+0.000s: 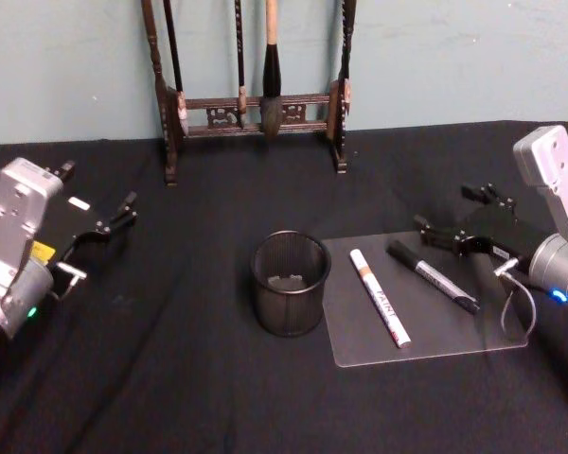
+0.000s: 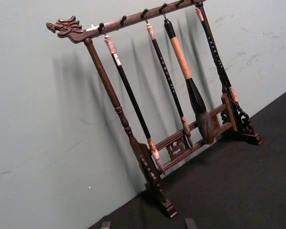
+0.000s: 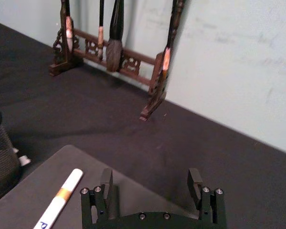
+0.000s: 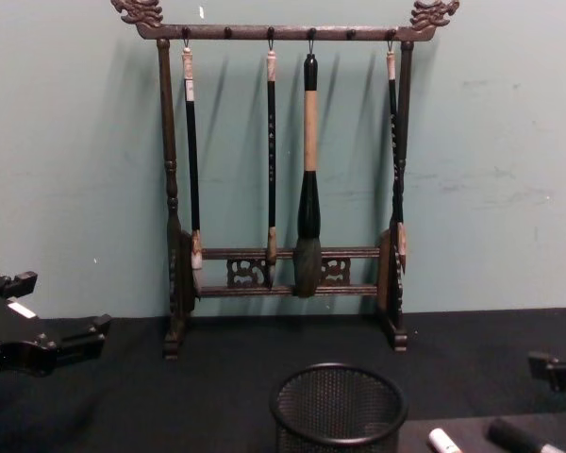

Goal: Pick up the water-based marker from the table and place it into the pen holder.

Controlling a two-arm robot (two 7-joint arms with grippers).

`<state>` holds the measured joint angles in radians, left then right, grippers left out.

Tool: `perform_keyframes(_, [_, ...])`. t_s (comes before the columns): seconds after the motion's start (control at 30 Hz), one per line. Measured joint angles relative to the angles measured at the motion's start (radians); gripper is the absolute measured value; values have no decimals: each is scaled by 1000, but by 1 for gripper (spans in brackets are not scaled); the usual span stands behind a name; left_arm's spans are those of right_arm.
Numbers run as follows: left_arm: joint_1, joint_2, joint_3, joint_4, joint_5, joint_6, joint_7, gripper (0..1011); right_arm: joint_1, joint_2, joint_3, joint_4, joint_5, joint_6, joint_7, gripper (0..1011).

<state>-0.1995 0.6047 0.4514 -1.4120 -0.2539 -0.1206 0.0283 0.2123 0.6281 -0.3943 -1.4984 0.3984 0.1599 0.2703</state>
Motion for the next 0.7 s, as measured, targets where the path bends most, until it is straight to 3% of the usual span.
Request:
perform_keyframes(0.37, [0, 0, 0, 0, 0, 0, 0, 1001, 17, -11, 4, 0, 32, 136, 76, 1002])
perform_keyframes(0.7, [0, 0, 0, 0, 0, 0, 0, 1001, 36, -23, -16, 38, 4, 185, 125, 1002])
